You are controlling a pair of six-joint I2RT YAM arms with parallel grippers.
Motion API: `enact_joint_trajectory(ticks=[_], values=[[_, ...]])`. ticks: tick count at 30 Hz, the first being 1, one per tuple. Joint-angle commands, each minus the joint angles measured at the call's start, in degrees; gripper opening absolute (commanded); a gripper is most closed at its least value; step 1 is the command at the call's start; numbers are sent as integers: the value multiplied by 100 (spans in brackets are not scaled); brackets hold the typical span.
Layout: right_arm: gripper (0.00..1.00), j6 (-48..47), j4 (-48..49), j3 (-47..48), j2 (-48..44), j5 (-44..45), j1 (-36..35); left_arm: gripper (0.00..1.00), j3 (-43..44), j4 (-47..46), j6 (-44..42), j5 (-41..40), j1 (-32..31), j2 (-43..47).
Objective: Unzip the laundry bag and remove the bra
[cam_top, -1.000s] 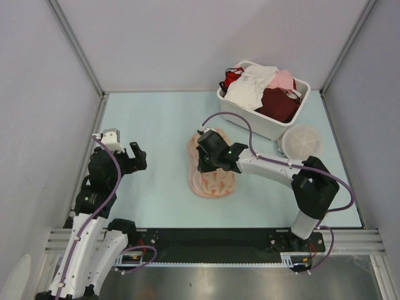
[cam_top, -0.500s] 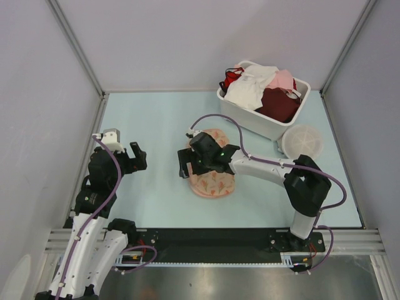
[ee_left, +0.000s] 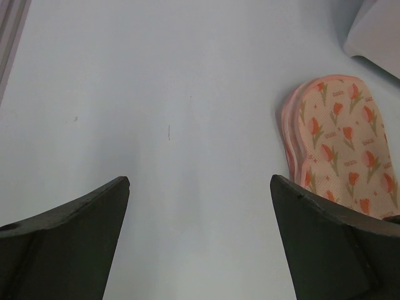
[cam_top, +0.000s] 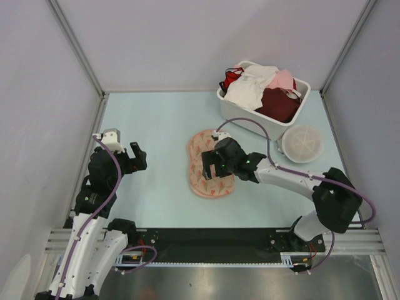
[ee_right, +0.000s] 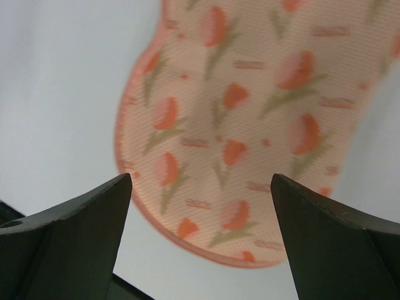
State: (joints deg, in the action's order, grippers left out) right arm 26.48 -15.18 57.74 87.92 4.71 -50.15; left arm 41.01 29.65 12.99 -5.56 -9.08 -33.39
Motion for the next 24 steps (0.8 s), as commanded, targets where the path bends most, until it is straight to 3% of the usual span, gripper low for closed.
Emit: enact_joint_trajectory(ticks=[1, 7, 15, 24], values=[[98, -38, 139, -596, -1036, 364, 505, 100, -6, -179, -95, 47, 47, -1], [99, 24, -581, -1185, -2523, 768, 1208, 100, -6, -188, -95, 46, 47, 8], [100, -73, -1803, -1072, -4413, 1339, 1763, 100, -6, -196, -104, 143, 47, -1], [100, -231, -2270, -913, -4837, 1498, 2027, 100, -6, -205, -122, 108, 47, 60]])
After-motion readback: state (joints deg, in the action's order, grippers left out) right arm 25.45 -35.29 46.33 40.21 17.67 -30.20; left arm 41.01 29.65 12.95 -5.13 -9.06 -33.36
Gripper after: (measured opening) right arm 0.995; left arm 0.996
